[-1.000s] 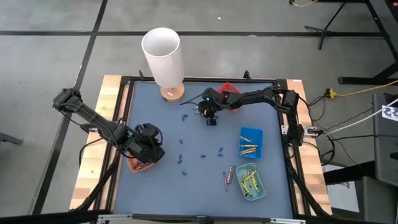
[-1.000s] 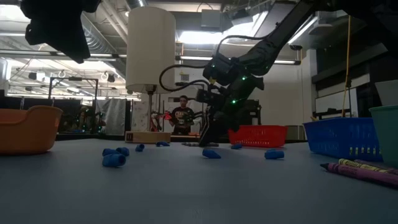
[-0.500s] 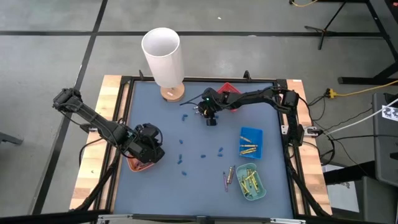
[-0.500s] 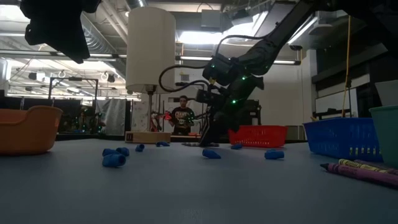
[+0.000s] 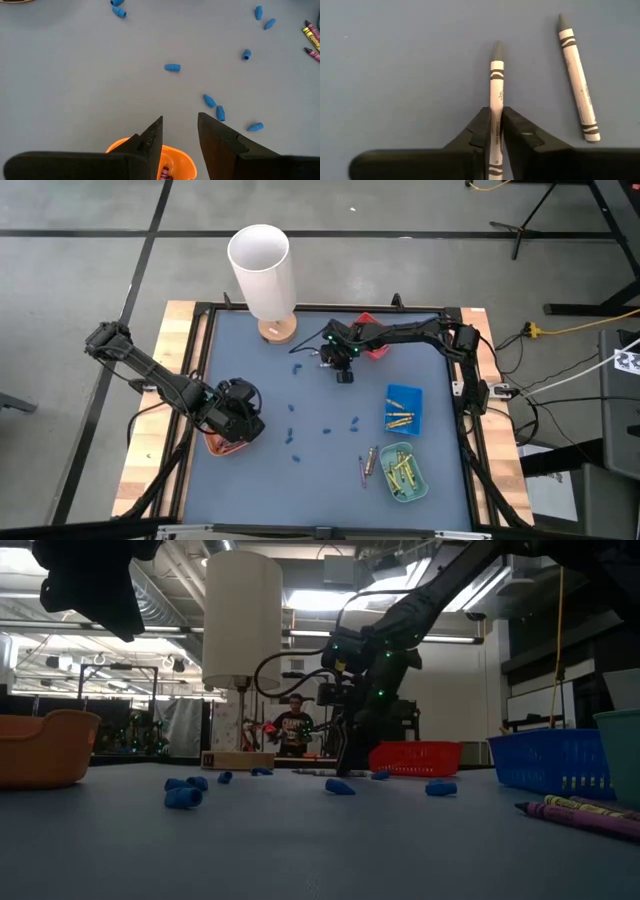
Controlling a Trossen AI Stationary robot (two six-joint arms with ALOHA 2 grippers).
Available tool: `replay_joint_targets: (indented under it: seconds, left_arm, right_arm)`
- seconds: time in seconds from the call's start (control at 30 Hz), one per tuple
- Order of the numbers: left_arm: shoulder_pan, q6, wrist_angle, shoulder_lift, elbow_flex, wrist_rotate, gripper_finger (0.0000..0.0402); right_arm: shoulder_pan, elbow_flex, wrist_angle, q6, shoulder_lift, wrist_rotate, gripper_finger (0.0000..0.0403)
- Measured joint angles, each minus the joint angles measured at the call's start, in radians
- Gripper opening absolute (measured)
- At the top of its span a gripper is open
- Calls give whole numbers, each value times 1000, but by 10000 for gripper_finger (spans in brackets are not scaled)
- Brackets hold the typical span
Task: Sort crayons
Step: Put the grey crayon into the red box
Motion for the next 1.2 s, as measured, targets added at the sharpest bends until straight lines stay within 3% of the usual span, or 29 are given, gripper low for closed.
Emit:
replay_joint_targets:
  seconds: [0.57, 0.77, 1.0, 1.2]
  left_arm:
    - [0, 0, 1, 0, 0, 0, 108]
    - [0, 0, 1, 0, 0, 0, 108]
    - [0, 0, 3, 0, 0, 0, 108]
    - [0, 0, 3, 0, 0, 0, 108]
  right_arm:
    - [0, 0, 5, 0, 0, -1, 34]
    - [0, 0, 7, 0, -2, -1, 7]
    - [0, 0, 7, 0, -2, -1, 21]
    - [0, 29, -42, 0, 0, 3, 5]
